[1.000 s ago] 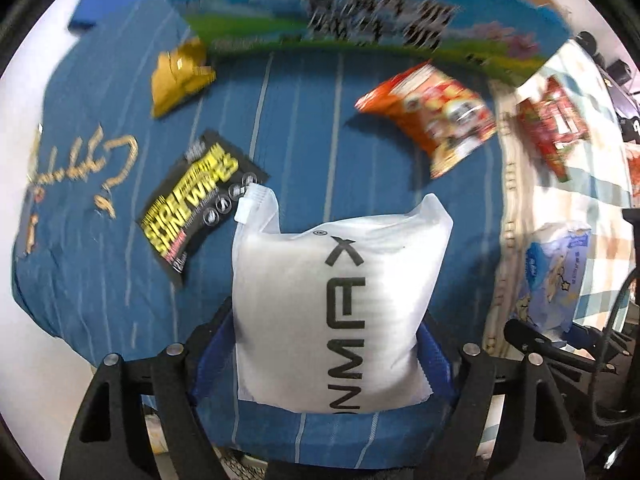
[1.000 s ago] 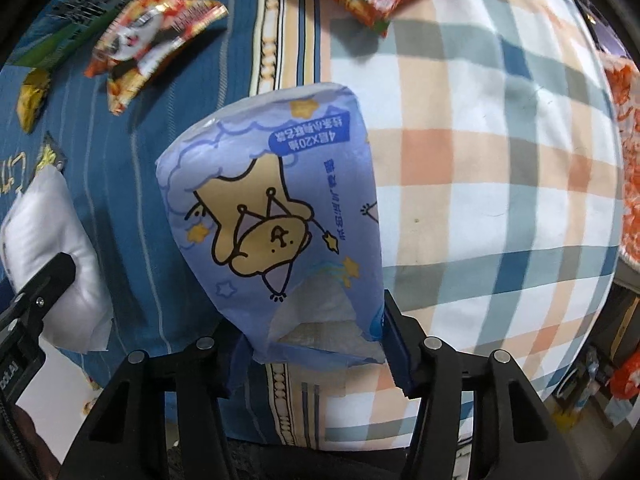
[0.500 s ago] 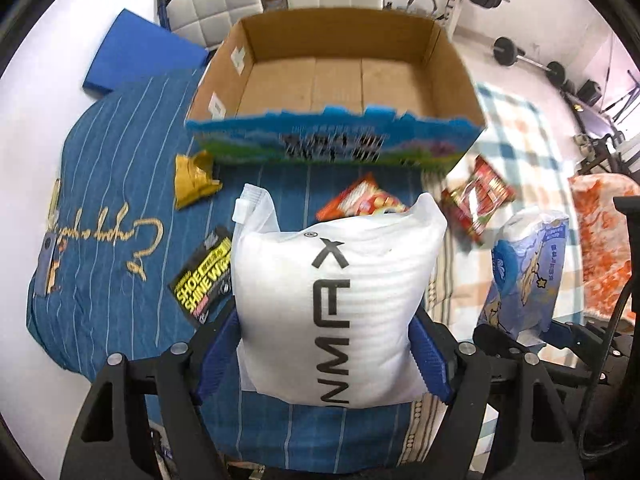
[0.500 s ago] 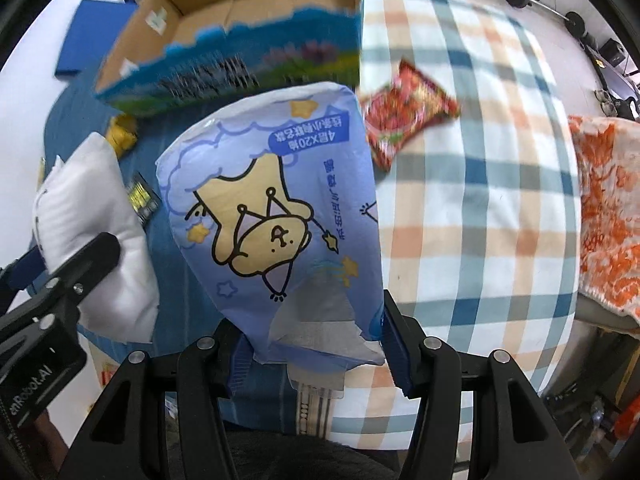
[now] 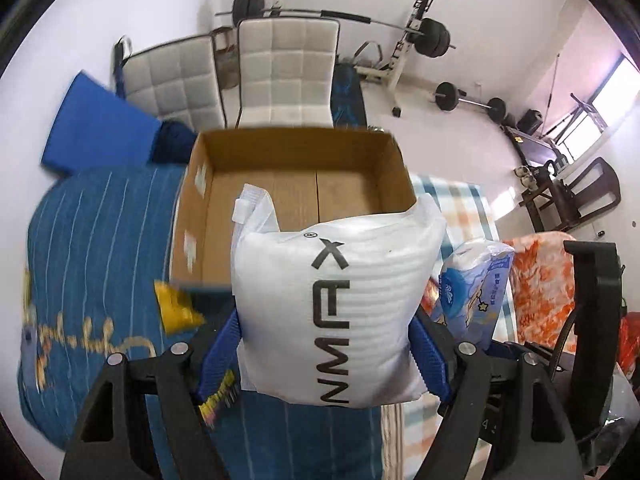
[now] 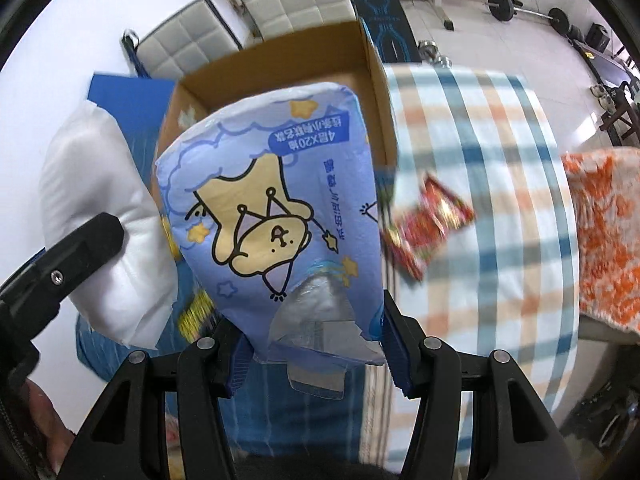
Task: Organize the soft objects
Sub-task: 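Carry both packs into the cardboard box and open both tools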
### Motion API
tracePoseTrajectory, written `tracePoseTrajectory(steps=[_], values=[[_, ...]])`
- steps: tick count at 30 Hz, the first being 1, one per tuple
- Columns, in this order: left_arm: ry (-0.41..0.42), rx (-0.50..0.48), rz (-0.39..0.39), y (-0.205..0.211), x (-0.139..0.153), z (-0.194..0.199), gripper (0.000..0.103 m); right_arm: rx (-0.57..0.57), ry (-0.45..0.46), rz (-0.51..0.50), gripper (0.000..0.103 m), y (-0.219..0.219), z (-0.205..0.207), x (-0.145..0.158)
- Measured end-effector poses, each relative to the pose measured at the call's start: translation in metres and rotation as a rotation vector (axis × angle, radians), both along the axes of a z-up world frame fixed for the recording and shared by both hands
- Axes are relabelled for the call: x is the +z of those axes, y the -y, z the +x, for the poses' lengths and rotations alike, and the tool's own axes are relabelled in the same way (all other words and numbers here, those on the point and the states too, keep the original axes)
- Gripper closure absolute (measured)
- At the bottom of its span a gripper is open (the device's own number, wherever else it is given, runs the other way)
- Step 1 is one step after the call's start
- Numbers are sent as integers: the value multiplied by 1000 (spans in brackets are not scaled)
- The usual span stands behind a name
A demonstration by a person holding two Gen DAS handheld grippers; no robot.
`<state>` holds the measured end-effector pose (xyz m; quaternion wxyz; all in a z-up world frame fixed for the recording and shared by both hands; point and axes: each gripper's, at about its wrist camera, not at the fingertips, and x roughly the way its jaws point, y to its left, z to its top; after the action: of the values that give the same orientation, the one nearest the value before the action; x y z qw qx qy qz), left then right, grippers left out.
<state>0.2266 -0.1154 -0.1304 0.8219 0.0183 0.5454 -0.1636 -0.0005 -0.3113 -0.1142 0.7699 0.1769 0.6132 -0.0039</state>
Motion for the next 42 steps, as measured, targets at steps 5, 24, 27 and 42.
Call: tracePoseTrajectory(steps=[5, 24, 27, 42], values=[[-26, -55, -3, 6, -12, 72, 26, -25, 30, -50, 45, -2, 43, 11], [-418, -61, 30, 37, -177, 244, 26, -40, -185, -118, 44, 2, 273, -133], [-447, -77, 38, 39, -186, 248, 26, -39, -209, -122, 43, 2, 287, -149], [-510, -39, 50, 35, -193, 265, 25, -58, -248, -100, 32, 10, 304, -174]])
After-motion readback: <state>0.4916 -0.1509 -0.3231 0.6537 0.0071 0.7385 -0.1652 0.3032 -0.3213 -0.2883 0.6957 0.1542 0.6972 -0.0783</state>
